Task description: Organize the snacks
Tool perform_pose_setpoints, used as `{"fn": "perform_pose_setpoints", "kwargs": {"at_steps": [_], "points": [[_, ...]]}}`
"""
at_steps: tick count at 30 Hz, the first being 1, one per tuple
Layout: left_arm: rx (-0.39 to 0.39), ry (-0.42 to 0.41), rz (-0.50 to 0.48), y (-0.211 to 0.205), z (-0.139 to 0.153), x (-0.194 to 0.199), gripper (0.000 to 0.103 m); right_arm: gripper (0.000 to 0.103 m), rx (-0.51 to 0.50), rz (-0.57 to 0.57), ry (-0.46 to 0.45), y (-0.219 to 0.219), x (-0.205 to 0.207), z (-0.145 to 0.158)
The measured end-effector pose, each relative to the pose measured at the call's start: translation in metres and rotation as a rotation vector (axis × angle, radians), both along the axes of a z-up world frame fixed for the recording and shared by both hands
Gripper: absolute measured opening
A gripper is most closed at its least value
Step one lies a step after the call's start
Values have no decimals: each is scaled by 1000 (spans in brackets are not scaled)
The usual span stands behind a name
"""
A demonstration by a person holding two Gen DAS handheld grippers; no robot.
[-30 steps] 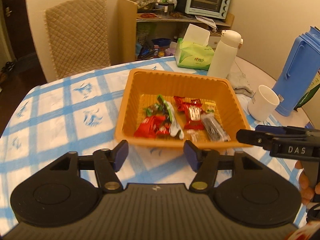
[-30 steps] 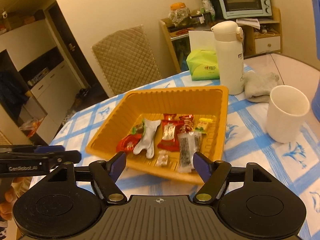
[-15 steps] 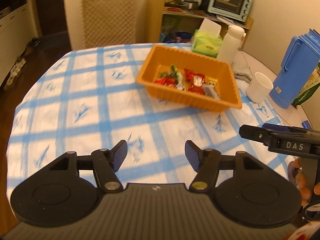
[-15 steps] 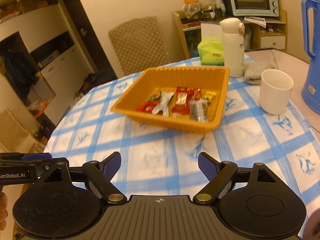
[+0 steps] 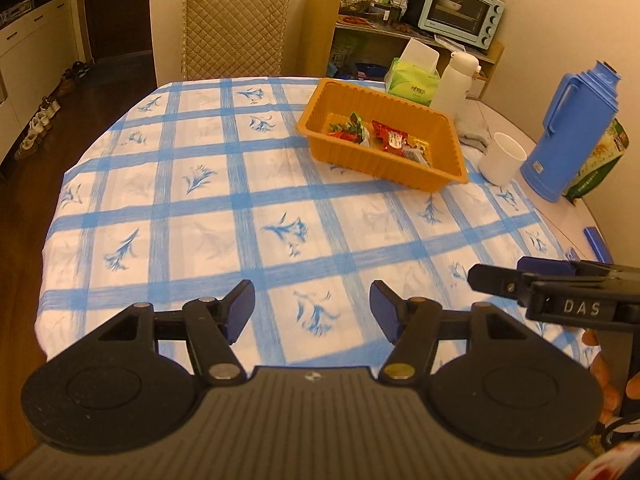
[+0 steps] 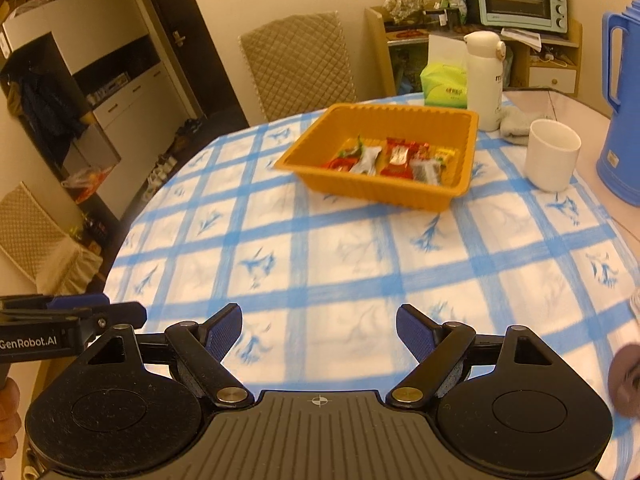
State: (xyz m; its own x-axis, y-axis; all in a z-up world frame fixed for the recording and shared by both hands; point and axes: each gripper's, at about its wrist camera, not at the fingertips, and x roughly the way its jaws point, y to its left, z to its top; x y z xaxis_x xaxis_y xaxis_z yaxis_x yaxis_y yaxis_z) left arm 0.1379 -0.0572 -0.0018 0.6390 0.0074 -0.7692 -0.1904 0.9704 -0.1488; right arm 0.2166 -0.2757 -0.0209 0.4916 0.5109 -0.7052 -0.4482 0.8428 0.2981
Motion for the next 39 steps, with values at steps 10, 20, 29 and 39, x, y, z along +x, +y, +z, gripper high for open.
{"fn": "perform_pose_setpoints", "kwargs": {"at_steps": [10,20,29,39], "points": [[-30,26,-59,19,-4,-50,61,84,-34,-11,33,31,-64,0],[-37,35,-103,36,-9,-79,61,84,-45,-47,53,50,-102,-5],[-46,31,-137,47,-11,-89,61,84,-52,-71,54,61,-118,-4],[-50,34,-145,51,-14,-90,61,84,-60,-79,56,67,-121,-4]]}}
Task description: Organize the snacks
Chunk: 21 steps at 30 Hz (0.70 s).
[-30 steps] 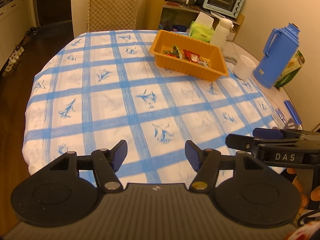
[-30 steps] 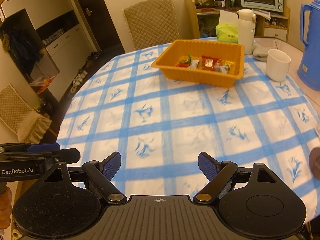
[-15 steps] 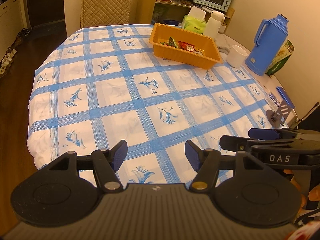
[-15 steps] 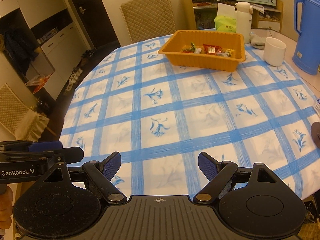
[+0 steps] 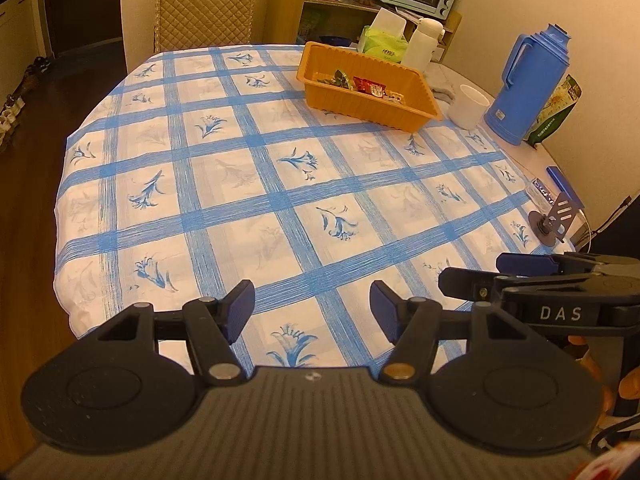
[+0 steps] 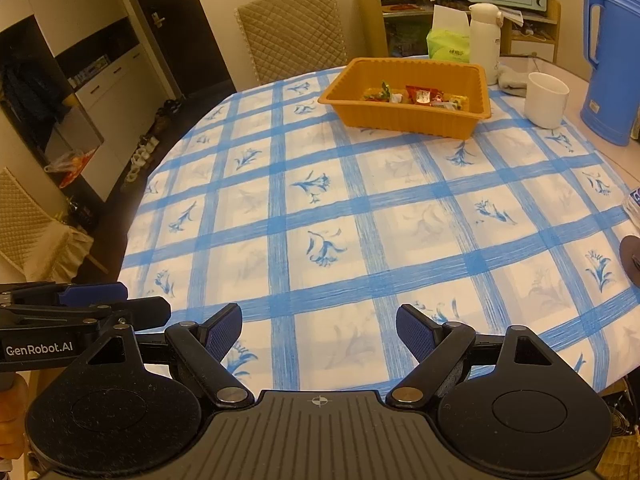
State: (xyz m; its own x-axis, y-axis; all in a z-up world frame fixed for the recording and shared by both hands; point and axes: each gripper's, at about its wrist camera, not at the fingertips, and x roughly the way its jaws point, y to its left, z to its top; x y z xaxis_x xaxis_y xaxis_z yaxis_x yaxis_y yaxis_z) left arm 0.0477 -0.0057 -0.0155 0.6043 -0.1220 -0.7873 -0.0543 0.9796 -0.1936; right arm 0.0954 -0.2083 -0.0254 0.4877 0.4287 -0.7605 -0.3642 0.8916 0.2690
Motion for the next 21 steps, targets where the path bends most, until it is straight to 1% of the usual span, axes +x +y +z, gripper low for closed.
{"fn": "perform_pose_setpoints", "kwargs": {"at_steps": [21], "points": [[0,-2,11,6,0,-3,61,84,-4,10,-1,7,2,1]]}}
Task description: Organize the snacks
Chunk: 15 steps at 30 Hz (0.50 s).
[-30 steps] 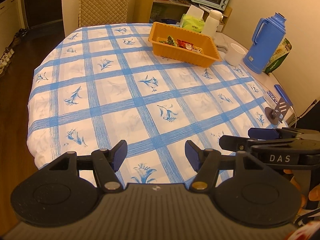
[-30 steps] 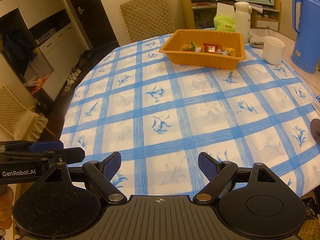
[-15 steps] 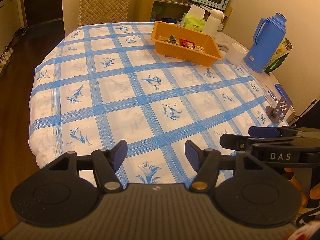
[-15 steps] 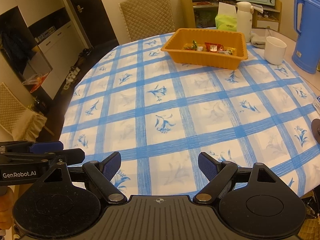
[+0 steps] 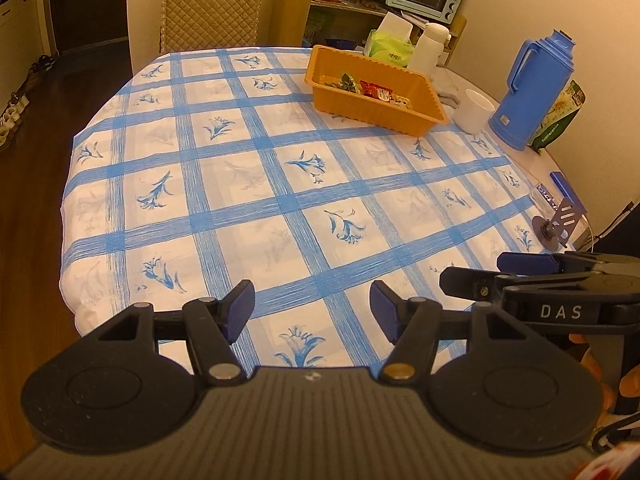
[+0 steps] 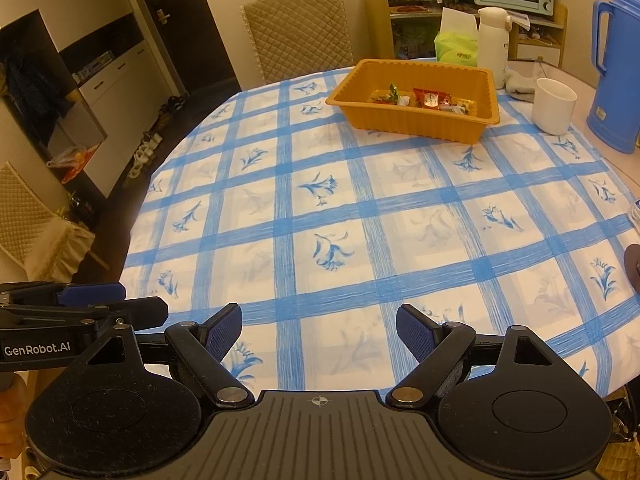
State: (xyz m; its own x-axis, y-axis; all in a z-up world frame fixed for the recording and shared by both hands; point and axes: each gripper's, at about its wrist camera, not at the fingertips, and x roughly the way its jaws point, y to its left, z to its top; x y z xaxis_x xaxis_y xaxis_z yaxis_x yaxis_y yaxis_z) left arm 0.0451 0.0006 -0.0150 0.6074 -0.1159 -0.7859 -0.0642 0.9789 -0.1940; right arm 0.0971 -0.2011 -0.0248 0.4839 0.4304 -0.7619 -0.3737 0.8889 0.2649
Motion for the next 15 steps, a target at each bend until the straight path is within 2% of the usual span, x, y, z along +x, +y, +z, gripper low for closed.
{"fn": "perform_pose_setpoints", "kwargs": {"at_steps": [15], "points": [[-1,-10,2,5,7,0,61,84,-1,1,-10,4,2,7]]}}
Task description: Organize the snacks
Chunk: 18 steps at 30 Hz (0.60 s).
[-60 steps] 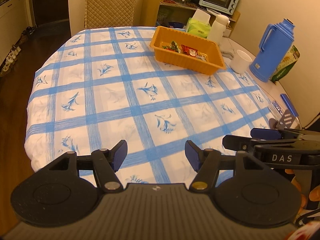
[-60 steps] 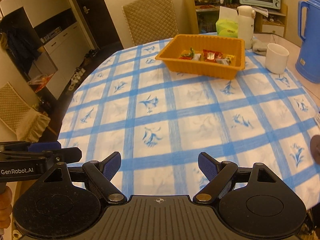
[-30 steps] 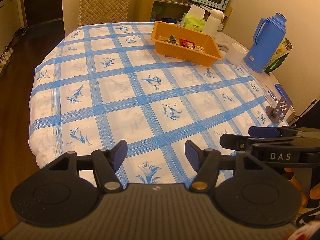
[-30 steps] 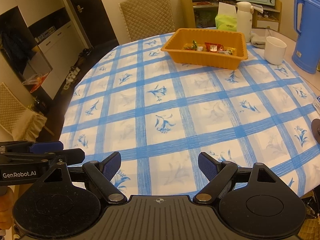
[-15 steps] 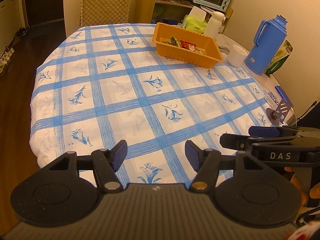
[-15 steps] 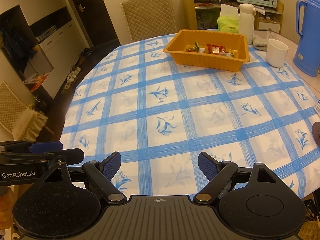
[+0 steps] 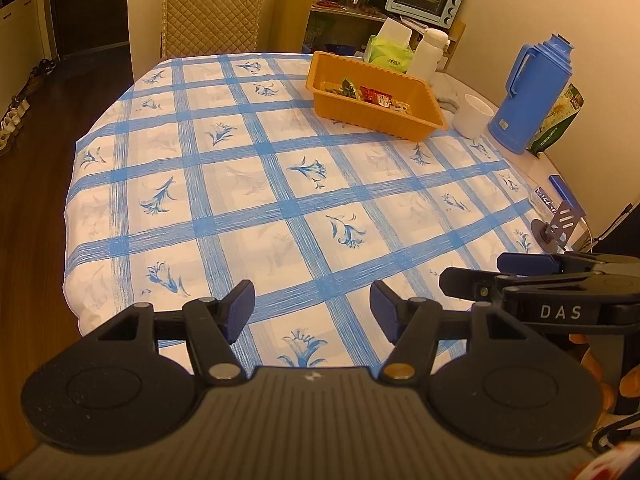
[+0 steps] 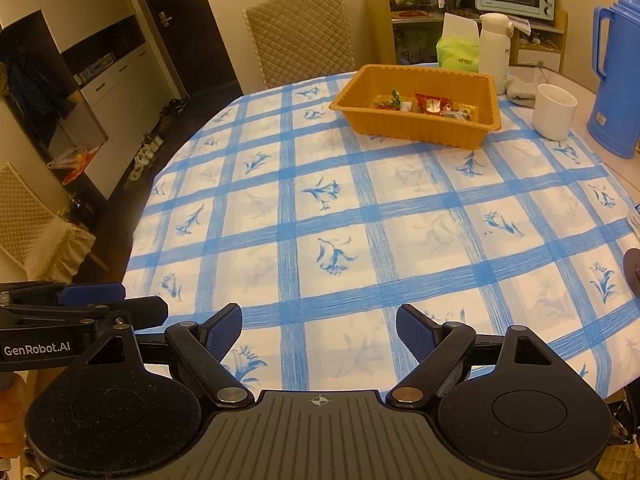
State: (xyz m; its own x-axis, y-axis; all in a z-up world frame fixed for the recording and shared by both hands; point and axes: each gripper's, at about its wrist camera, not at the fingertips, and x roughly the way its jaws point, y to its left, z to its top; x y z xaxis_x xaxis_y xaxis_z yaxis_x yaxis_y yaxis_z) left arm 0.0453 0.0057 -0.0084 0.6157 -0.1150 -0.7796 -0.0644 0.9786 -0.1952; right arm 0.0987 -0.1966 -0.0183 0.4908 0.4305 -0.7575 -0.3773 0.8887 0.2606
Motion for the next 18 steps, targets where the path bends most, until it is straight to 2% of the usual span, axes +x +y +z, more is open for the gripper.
{"fn": "perform_pose_setpoints", "kwargs": {"at_steps": [18], "points": [[-5,-13,2,7,5,-6,61,84,-1,0,-4,2,-2,1]]}}
